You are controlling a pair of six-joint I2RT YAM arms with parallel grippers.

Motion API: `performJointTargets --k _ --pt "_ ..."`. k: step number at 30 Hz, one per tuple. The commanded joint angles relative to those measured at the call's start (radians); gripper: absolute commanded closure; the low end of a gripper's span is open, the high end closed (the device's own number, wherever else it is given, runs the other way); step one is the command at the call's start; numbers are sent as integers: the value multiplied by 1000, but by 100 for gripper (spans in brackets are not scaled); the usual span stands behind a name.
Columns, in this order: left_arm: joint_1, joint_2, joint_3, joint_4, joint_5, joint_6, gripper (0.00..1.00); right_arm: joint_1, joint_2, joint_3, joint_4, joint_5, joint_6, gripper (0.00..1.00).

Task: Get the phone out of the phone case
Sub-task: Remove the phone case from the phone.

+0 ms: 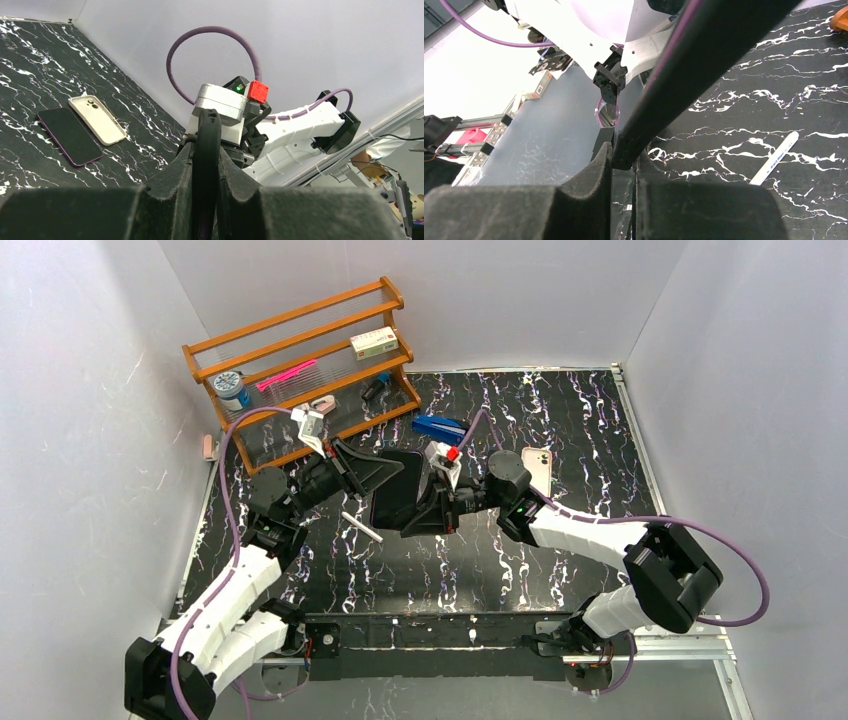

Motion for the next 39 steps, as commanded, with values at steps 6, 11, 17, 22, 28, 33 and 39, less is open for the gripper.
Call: performJointTargets --k 6,11,17,22,28,33,39 --pt "0 56 32 -75 -43 -141 100 7 -43 114 -196 -37 -432 99" --pt "1 77 35 -119 -55 -166 100 7 -59 158 -305 -14 -623 99" --pt "1 98 34 -157 -64 -188 100 8 -56 191 -331 -27 -702 99" --pt "1 111 35 -190 -75 -191 100 11 -54 207 -358 -18 -747 99" --pt "1 131 40 -239 -87 -184 100 14 -61 221 -404 27 -822 99" --pt "1 154 52 -268 -95 -178 100 15 -60 225 -427 60 -861 99" --pt "2 156 55 -264 -106 -170 100 15 -74 205 -375 81 -821 99"
